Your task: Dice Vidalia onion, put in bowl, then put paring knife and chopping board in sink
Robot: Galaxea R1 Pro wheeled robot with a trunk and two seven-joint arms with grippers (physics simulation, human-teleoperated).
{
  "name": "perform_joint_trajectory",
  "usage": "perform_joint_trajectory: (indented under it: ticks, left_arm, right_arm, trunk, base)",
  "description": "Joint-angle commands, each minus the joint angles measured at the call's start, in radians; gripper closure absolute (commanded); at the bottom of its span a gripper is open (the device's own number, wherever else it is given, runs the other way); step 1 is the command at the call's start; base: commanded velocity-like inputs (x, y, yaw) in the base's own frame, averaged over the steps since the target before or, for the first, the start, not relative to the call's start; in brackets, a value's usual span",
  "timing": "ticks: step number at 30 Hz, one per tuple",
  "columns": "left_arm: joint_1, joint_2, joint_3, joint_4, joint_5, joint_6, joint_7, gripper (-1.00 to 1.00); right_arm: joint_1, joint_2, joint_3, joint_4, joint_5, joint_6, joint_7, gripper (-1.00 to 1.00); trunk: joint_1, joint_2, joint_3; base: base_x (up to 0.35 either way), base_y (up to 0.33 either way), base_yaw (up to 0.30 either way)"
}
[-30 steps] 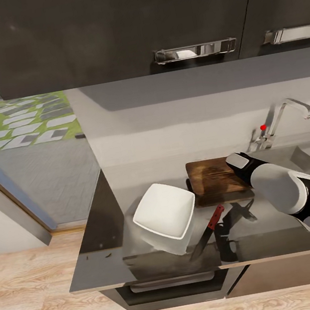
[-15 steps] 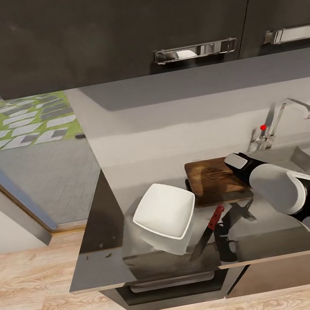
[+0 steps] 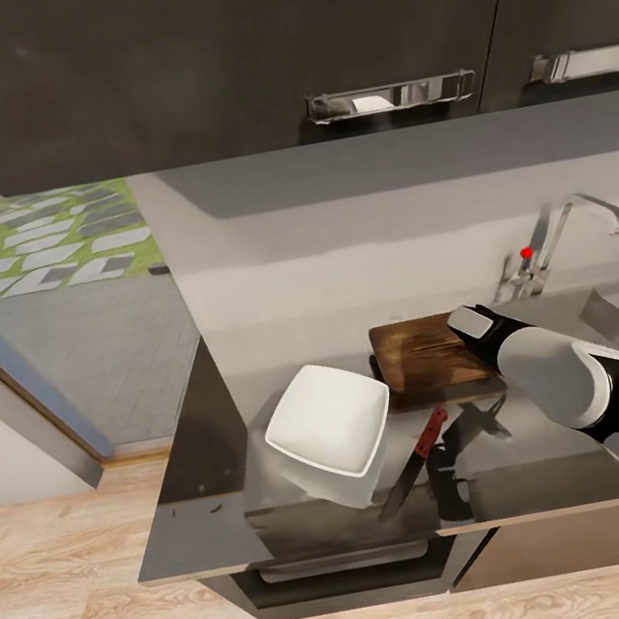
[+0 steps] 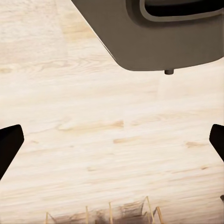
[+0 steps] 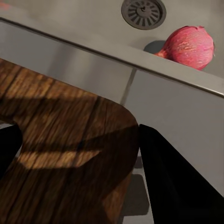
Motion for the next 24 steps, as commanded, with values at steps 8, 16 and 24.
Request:
perform_joint_trajectory:
  ticks: [8,16,24]
  left_arm:
    - [0.001,0.001,-0.003,-0.003,0.01,0.006,0.0,-1.0]
    - [0.001,0.001,-0.003,-0.003,0.01,0.006,0.0,-1.0]
    - [0.001,0.001,-0.003,-0.003,0.01,0.006,0.0,-1.0]
  right_arm:
    - [-0.001,0.0,0.0,0.0,-0.004,-0.003,-0.001,1.0]
    - [-0.001,0.0,0.0,0.0,-0.004,-0.003,-0.001,1.0]
    - [-0.001,-0.004,-0.001,-0.002,-0.004,-0.003,-0.001,1.0]
  trunk:
    - [0.0,-0.002,-0.011]
    - [0.0,-0.002,-0.02]
    - [0.0,-0.002,-0.022]
  base:
    - [0.0,0.0,0.0]
    - [0.0,0.0,0.0]
    - [0.0,0.0,0.0]
